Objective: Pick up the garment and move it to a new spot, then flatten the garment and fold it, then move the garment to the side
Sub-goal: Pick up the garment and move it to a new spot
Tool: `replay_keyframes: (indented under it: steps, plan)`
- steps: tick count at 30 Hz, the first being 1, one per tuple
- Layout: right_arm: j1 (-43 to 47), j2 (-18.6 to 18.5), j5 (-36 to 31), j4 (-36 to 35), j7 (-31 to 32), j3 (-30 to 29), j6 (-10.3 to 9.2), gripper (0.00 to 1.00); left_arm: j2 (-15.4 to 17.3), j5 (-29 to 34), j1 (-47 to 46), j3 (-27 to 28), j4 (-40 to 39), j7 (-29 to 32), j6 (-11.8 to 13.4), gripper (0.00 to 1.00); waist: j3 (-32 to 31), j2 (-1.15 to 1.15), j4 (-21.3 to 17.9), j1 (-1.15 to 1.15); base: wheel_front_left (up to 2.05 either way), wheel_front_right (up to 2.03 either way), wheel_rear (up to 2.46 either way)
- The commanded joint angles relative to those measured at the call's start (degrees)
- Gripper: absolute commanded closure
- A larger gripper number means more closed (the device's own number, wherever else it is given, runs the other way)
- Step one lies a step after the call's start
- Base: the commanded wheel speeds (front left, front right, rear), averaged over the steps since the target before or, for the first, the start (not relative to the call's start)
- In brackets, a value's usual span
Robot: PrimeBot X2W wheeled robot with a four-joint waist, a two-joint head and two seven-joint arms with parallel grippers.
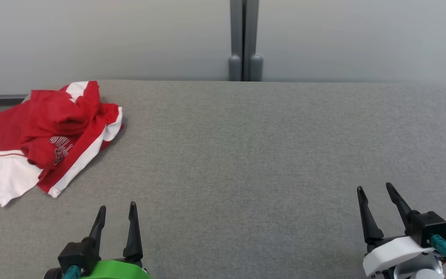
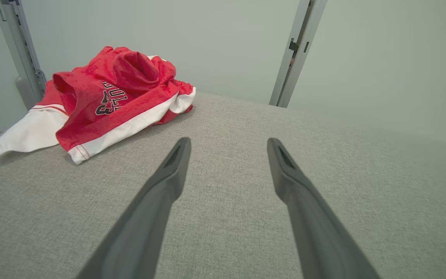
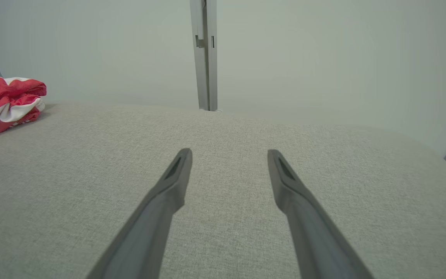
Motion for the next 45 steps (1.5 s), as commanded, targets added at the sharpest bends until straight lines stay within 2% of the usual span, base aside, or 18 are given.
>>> replay_keyframes:
  steps: [1,9,15,24,29,32,37,45]
  plan:
    - [0.3,-0.2,0.2,-0.2,-0.2,0.0,-0.02,0.0,0.3,0.3,-0.6,0.3,-0.3,-0.2,-0.2,0.0,0.2,0.0,6.1,0.0,0.0,0.0,0.0]
    - [0.3,-0.2,0.9,0.3,-0.2,1.7,-0.03,0.0,0.3,0.3,-0.4,0.9,-1.0,-0.1,-0.3,0.0,0.4,0.0,14.4,0.0,0.0,0.0,0.0]
    - [-0.1,-0.2,1.1,0.5,-0.2,2.2,-0.03,0.0,0.3,0.1,-0.1,1.3,-1.1,-0.1,-0.1,0.0,0.4,0.0,17.3,0.0,0.0,0.0,0.0]
    - [-0.4,-0.2,0.9,0.3,-0.2,3.0,-0.03,0.0,0.3,-0.1,-0.2,2.3,-2.2,-0.1,0.3,0.0,0.8,0.0,17.9,0.0,0.0,0.0,0.0]
    - [-0.4,-0.2,0.3,0.2,-0.2,3.0,-0.03,0.0,0.3,1.2,-1.4,4.4,-4.1,-0.1,0.5,0.0,1.4,0.0,16.8,0.0,0.0,0.0,0.0]
    - [-0.9,-0.2,-0.5,-0.2,-0.2,2.8,-0.03,0.0,0.4,2.3,-3.7,6.9,-6.5,-0.1,-0.3,0.0,2.8,0.0,15.6,0.0,0.0,0.0,0.0]
    - [-2.0,-0.2,-2.2,-0.8,-0.2,2.8,-0.03,0.0,4.1,4.3,-11.6,11.3,-10.5,-0.1,-1.9,0.0,5.6,0.0,13.3,0.0,0.0,0.0,0.0]
    - [-4.8,-0.3,-5.7,-1.8,-0.2,3.5,-0.03,0.0,14.2,2.3,-30.4,14.9,-9.0,1.9,-3.5,0.0,11.8,0.0,8.3,0.0,0.0,0.0,0.0]
